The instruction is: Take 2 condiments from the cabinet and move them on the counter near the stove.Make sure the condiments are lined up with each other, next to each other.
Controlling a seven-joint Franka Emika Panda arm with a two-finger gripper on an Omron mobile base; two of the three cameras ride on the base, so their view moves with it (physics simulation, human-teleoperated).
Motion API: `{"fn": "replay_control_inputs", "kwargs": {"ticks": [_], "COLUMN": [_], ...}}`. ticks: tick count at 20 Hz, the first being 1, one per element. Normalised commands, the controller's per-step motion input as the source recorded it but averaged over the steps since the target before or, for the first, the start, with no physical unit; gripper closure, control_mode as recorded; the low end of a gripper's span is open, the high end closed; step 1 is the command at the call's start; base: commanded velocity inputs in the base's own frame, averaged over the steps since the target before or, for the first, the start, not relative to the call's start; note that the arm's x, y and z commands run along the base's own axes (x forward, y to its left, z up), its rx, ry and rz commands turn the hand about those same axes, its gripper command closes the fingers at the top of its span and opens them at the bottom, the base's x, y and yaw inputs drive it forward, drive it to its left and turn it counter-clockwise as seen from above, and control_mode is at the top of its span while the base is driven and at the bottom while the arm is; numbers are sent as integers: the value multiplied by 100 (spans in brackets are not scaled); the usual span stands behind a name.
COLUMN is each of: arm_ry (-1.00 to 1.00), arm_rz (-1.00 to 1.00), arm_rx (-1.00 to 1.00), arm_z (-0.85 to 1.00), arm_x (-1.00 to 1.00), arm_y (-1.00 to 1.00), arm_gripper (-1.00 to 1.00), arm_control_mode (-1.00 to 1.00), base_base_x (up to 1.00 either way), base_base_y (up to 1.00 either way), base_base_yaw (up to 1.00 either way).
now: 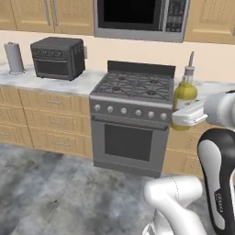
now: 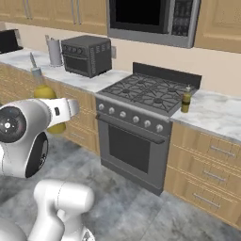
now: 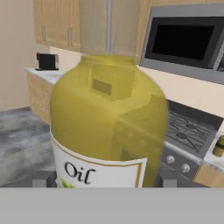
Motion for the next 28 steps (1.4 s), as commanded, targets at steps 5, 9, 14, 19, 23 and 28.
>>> {"fn": "replay_control_inputs", "kwargs": {"ticks": [5,9,14,19,23,28], "arm_ry": [0,0,0,0,0,0], "arm_rz": [0,0,0,0,0,0], "arm_rx": [0,0,0,0,0,0], "arm_z": [0,0,0,0,0,0], "arm_x": [0,0,0,0,0,0], "arm_y": [0,0,0,0,0,0], "arm_gripper": [100,100,100,100,100,100], "arm_control_mode": [100,100,100,100,100,100], "base_base_x": [55,44,44,44,49,42], "base_base_y": [35,23,15,14,47,62], "base_base_yaw": [-34,-35,-34,-30,-24,-17]}}
